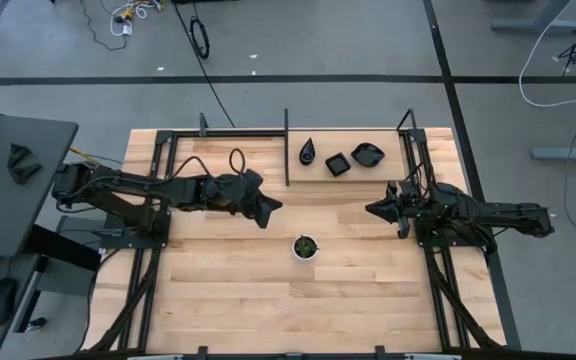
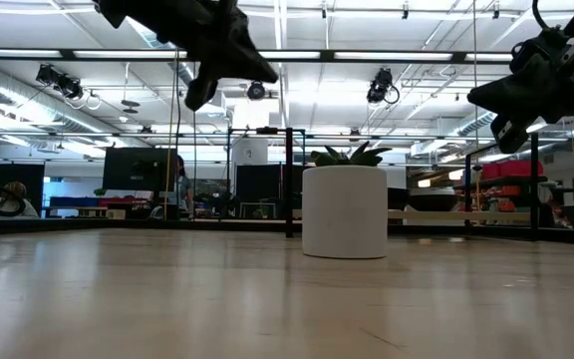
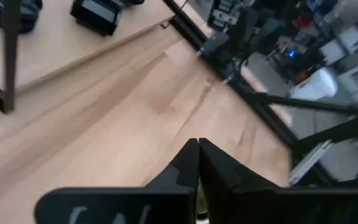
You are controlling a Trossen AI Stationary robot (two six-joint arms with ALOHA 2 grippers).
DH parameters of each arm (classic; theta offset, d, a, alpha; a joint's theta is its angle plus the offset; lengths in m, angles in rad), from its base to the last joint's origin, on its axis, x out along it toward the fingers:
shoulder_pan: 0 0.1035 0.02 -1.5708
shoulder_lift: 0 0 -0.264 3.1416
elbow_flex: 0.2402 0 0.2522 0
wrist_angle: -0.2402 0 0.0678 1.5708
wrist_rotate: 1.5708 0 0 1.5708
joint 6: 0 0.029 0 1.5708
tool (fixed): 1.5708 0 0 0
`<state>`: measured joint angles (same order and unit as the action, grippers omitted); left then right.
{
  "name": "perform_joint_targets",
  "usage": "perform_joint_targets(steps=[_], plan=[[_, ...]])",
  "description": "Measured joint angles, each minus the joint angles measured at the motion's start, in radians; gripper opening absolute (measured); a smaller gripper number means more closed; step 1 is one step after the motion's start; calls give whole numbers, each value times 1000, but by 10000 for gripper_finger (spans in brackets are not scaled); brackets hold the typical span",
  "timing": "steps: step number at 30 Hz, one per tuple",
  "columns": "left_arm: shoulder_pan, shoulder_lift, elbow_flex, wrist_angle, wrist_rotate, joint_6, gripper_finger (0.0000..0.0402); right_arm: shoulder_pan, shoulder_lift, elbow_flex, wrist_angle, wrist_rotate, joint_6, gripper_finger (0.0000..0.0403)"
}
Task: Pick & Place Mini shaped plates
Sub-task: Return to Home Position
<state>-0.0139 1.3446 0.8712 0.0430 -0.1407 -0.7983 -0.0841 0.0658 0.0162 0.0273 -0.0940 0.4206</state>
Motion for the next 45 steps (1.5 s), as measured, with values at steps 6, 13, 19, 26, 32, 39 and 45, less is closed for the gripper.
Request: perform_joint_targets(steps=[6, 13, 19, 26, 32, 39, 45], plan=[[-6, -82, -1, -126, 1, 151, 5, 0, 0, 0, 0, 0, 0, 28], [-30, -260, -108, -261, -9, 255, 3, 0, 0, 0, 0, 0, 0, 28], [-38, -516, -371, -89, 1, 240, 2, 0, 0, 1, 3, 0, 0, 28], [-30, -804, -625, 137, 128, 364, 1, 0, 0, 1, 3, 0, 0, 28], [-16, -945, -776, 132, 6, 462, 13, 0, 0, 1, 2, 0, 0, 28], [-16, -993, -860, 207, 13, 518, 6, 0, 0, 1, 2, 0, 0, 28], [-16, -1006, -861, 181, 91, 525, 11, 0, 0, 1, 2, 0, 0, 28]])
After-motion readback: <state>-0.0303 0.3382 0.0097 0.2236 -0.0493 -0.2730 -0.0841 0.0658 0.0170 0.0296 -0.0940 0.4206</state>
